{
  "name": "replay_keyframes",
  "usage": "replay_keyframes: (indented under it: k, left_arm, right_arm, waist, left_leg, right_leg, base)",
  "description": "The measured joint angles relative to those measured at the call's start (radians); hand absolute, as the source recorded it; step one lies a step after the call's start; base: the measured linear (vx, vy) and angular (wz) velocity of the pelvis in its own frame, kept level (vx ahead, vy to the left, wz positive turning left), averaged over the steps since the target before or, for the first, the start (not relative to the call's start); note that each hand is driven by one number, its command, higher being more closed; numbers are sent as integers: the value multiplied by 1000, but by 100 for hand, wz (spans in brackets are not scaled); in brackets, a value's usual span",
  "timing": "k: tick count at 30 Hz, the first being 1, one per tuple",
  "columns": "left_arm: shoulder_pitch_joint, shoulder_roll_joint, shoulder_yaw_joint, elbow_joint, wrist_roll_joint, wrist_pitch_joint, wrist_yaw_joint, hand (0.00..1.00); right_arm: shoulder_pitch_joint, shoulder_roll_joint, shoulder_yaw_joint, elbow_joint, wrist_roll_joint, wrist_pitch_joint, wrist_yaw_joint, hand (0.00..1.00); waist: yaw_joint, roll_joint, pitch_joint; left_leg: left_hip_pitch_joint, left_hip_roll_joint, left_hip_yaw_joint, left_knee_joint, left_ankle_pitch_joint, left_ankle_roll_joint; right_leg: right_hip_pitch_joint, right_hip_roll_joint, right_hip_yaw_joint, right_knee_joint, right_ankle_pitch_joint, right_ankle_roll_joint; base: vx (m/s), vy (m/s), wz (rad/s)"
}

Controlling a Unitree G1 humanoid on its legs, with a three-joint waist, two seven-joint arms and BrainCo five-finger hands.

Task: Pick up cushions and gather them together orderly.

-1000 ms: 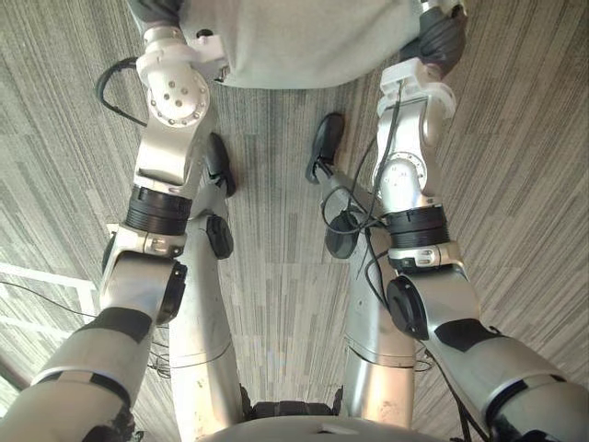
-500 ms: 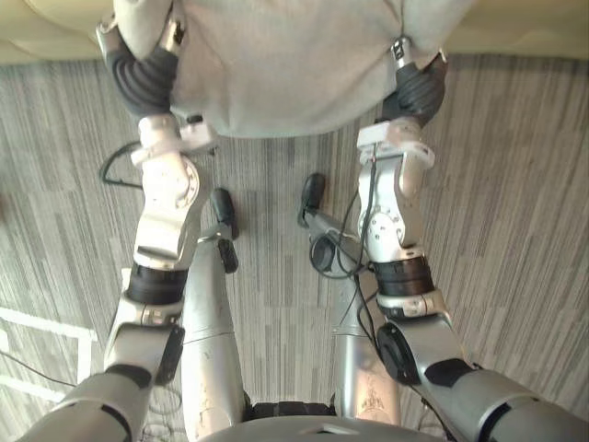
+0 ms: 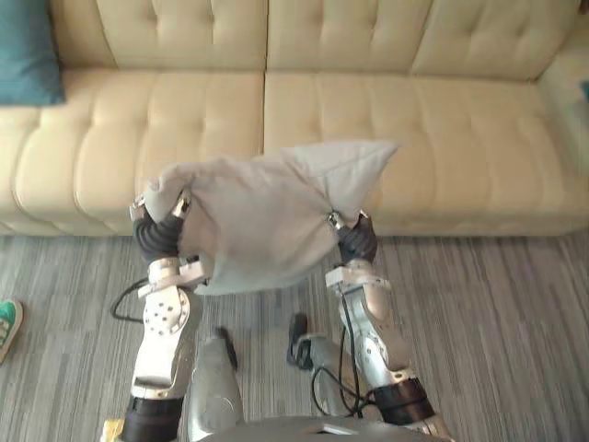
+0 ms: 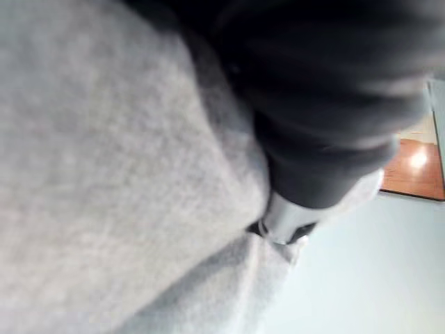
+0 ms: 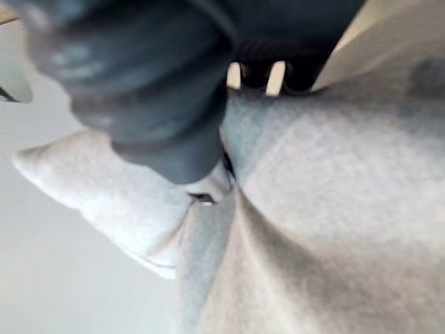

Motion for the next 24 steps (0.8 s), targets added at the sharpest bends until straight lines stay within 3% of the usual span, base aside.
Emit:
replay_keyframes:
  k: [3, 10, 24]
  left_arm:
    - [71, -17, 8, -2, -2, -4, -36, 100]
    - [165, -47, 26, 4, -39, -6, -124, 100]
    - [197, -69, 22, 64, -69, -6, -186, 100]
  right_arm:
    - [47, 0, -1, -14, -17, 0, 33, 100]
    - [109, 0, -33, -14, -56, 35, 100, 100]
    - [155, 1, -72, -8, -56, 42, 138, 100]
  waist:
    - [-1, -2, -71]
    - [-3, -2, -137]
    - [-1, 4, -179]
  left_leg:
    - [97, -23, 10, -113, 34, 1]
    - [235, -51, 26, -256, 74, 7]
    - [321, -85, 24, -384, 129, 12]
  right_leg:
    - [95, 3, 3, -111, 37, 3]
    - [269, 16, 11, -330, 133, 13]
    - [347, 6, 12, -416, 162, 25]
  base:
    - [150, 27, 5]
    - [104, 41, 0]
    - [-1, 31, 2]
